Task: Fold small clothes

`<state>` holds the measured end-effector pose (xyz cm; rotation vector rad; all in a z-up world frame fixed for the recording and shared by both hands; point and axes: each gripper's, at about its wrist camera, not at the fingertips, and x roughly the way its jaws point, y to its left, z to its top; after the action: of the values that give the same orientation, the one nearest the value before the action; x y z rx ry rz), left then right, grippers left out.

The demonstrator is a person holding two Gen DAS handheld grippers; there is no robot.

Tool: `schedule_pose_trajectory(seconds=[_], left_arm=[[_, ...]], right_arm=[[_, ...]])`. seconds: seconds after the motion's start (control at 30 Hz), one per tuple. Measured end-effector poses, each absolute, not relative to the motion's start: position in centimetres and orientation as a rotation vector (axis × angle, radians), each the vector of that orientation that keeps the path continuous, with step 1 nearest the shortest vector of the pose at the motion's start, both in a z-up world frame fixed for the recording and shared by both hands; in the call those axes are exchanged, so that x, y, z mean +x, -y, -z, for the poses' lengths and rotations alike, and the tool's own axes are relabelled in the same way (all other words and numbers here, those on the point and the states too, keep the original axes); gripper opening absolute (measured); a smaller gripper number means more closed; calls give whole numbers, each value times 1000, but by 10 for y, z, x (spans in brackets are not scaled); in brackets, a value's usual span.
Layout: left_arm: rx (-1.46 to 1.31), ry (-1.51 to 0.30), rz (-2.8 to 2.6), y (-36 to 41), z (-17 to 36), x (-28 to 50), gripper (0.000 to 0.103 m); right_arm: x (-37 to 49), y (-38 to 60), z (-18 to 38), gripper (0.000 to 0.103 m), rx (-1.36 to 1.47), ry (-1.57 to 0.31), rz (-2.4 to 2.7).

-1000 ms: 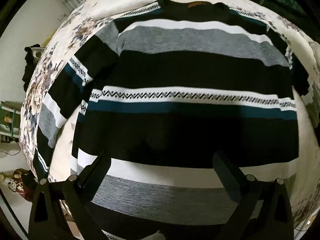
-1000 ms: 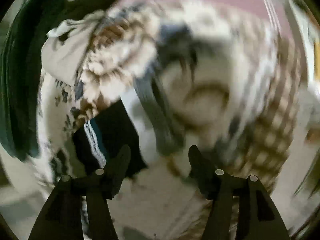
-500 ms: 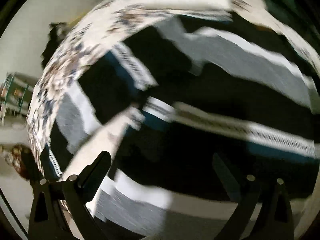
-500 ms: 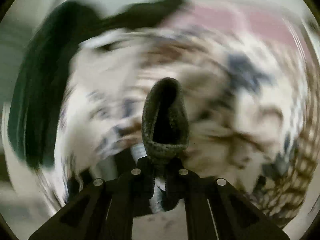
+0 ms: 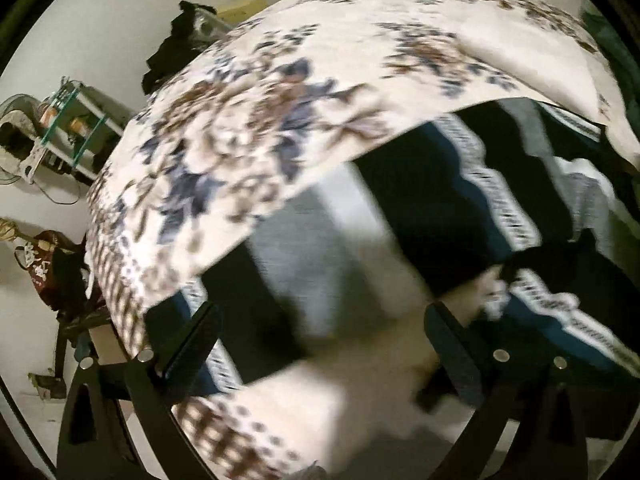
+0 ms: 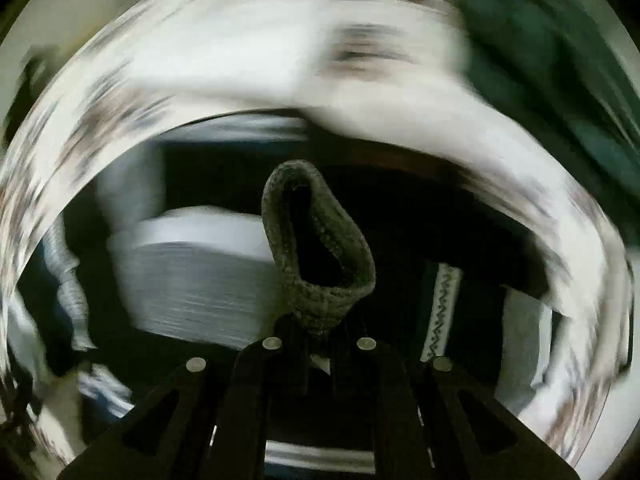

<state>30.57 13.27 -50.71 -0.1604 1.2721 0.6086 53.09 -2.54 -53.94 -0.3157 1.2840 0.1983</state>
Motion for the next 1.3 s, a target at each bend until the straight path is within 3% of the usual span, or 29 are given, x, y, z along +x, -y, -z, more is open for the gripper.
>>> schedule_pose_trajectory(seconds=[0.13, 0.23, 0.3, 0.37, 0.4, 0.6, 0.8, 0.83, 0.9, 0.97, 1.3], left_arm=[[-186, -1292, -620, -166, 513, 287, 103], [-222, -1301, -639, -192, 518, 275, 103], [-272, -1302, -649, -210, 517, 265, 103], [-349, -1285, -644, -228, 512, 250, 103], [-384, -1276, -640, -236, 509, 242, 103], [-699, -1287, -604, -284, 530, 185, 103], [-1073, -1274, -604, -314, 593, 155, 100], [-1126, -1244, -618, -318, 601, 152, 96], [-1127, -1217, -655, -320, 602, 154, 71], [-1057, -1202, -673, -321, 585, 163, 6], [-908, -959, -666, -400, 482, 218, 6]], right_arm=[[511, -74, 559, 7, -472, -1258, -284], [514, -78, 581, 15, -486, -1346, -243], [515, -60, 576, 44, -347, -1426, -275], [515, -35, 557, 64, -164, -1450, -313], [510, -20, 546, 68, -94, -1451, -317], [469, 67, 518, 70, 126, -1496, -205], [441, 107, 565, 70, 258, -1607, -56], [436, 111, 570, 70, 268, -1620, -39], [428, 113, 577, 70, 266, -1637, -27], [424, 108, 583, 70, 244, -1645, -23], [405, 43, 590, 70, 242, -1685, -99]])
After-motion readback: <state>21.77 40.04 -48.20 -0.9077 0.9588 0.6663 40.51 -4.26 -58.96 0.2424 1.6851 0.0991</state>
